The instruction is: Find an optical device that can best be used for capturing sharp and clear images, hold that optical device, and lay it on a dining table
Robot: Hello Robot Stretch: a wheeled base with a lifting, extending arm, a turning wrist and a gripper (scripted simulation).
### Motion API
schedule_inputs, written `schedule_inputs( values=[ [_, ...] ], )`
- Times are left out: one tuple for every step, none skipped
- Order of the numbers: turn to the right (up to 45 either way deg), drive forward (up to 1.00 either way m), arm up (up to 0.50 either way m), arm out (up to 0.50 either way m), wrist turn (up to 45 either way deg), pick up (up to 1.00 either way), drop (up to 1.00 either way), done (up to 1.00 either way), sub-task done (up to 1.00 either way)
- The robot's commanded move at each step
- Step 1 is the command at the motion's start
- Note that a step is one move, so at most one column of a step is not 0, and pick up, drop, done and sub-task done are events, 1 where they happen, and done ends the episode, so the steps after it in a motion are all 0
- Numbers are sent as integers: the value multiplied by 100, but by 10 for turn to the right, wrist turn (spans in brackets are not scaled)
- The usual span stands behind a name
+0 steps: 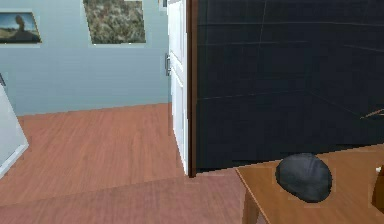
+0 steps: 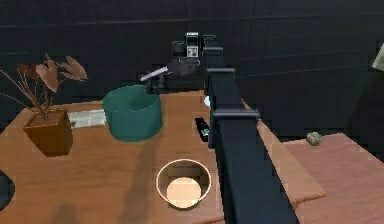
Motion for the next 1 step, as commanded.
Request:
schedule_inputs(
  values=[
    [0,0,-2,0,0,0,0,0,0]
  ],
)
